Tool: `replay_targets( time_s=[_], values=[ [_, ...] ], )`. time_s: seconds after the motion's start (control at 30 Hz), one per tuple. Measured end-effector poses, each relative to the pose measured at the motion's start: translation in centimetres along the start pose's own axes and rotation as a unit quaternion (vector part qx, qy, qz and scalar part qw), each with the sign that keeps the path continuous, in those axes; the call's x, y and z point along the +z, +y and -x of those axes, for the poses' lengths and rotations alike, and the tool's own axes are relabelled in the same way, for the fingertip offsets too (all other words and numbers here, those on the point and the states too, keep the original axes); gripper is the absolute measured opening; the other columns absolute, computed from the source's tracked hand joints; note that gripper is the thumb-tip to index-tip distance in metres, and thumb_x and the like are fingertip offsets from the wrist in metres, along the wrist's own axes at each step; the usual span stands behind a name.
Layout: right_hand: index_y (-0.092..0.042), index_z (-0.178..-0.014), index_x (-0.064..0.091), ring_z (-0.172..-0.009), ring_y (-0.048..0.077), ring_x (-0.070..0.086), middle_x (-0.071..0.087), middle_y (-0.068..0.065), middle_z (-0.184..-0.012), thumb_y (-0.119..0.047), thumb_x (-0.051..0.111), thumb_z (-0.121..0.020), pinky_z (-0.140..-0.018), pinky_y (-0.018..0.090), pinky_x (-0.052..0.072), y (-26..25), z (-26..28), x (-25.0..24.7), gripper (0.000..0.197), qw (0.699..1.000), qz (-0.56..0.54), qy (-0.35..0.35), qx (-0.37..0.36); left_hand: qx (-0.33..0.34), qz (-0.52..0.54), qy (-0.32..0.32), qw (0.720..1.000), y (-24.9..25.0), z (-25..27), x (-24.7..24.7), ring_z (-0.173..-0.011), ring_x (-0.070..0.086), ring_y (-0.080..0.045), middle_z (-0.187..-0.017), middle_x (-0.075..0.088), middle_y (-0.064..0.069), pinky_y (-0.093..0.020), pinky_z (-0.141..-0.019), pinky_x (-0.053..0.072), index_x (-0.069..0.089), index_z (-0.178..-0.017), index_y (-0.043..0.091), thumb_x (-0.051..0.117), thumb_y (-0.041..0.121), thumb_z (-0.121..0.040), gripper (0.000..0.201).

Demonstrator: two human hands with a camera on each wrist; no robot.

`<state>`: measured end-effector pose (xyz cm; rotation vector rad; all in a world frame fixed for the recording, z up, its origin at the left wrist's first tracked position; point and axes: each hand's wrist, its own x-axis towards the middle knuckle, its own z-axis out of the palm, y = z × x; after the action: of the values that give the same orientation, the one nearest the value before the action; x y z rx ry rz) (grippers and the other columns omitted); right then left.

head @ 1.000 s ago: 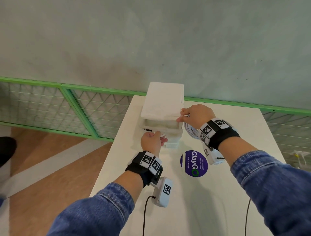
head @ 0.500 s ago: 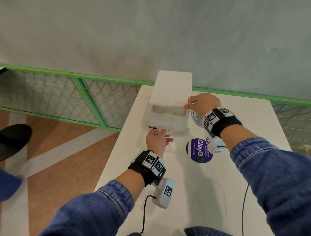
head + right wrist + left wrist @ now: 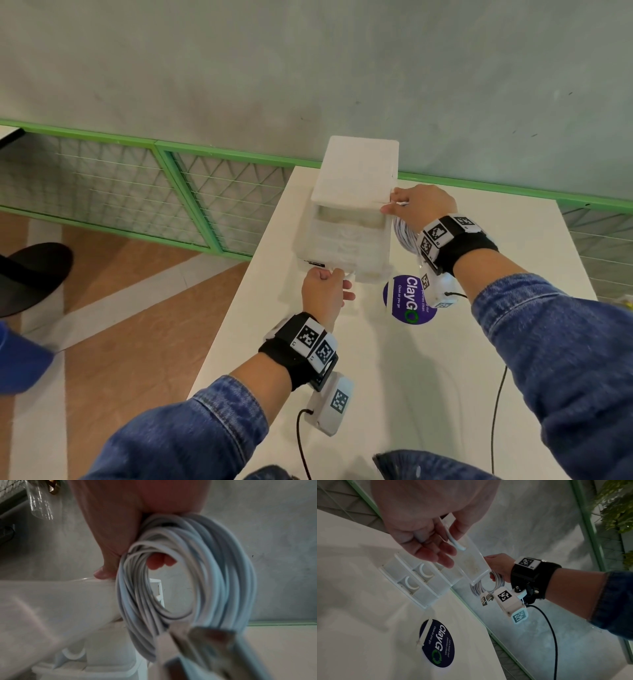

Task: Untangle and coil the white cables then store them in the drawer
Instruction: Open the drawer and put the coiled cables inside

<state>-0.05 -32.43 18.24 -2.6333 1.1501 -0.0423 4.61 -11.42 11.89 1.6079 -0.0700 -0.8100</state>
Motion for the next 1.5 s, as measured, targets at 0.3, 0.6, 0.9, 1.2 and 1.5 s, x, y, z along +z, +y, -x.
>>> replay_targets(
  time_s=[0.3,0.6,0.9,1.2,1.5],
  values=[
    [-0.027,-0.105,0.068,-0.115,0.019,0.055,0.061,-0.006,-0.127,-0.059,0.058,-0.078,-0.089,0.033,0.044,0.7,1.5,0.4,0.043,0.988,-0.130,0.075,0.044,-0.050,-0.073,-0.095,0.992,1.7,-0.4,-2.3,-0.062,0.057,-0.015,-0.071,0.060,-0.001,-0.025,-0.055,0.038,0.056,-0.083,0.012,0.049,0.017,-0.091,0.013],
    [-0.019,-0.085,0.074,-0.068,0.010,0.060,0.071,-0.003,-0.077,-0.050,0.064,-0.078,-0.063,0.022,0.044,-1.4,4.2,-3.9,0.033,0.874,-0.360,0.323,0.042,0.146,-0.160,-0.108,0.970,6.5,-0.1,-4.0,-0.038,0.042,-0.008,-0.050,0.051,0.001,-0.015,-0.043,0.036,0.053,-0.059,0.011,0.059,0.027,-0.091,0.037],
    [-0.024,-0.060,0.064,-0.050,0.019,0.051,0.057,-0.002,-0.050,-0.048,0.059,-0.083,-0.057,0.036,0.045,-8.6,3.7,1.8,0.034,0.807,-0.547,0.194,0.107,0.290,-0.279,-0.130,0.906,9.1,-3.8,-0.3,-0.109,0.057,-0.020,-0.128,0.054,-0.007,-0.017,-0.076,0.045,0.041,-0.136,0.007,0.049,0.028,-0.096,0.045],
    [-0.003,-0.092,0.064,-0.086,0.034,0.060,0.065,0.019,-0.089,-0.036,0.031,-0.098,-0.075,0.037,0.044,-7.8,2.6,4.7,0.047,0.874,-0.456,0.126,0.112,0.269,-0.476,-0.093,0.832,9.1,-6.6,0.4,-0.102,0.058,-0.035,-0.111,0.063,-0.020,-0.030,-0.074,0.037,0.054,-0.114,-0.001,0.043,0.013,-0.096,0.024],
    [0.005,-0.124,0.045,-0.112,0.038,0.046,0.053,0.023,-0.121,-0.003,0.034,-0.092,-0.096,0.042,0.036,-6.7,4.7,5.5,0.035,0.985,-0.141,0.086,-0.043,0.207,-0.618,-0.110,0.751,9.9,-8.4,2.2,-0.110,0.058,-0.035,-0.119,0.062,-0.023,-0.035,-0.088,0.042,0.059,-0.113,-0.007,0.043,0.005,-0.095,0.027]
  ],
)
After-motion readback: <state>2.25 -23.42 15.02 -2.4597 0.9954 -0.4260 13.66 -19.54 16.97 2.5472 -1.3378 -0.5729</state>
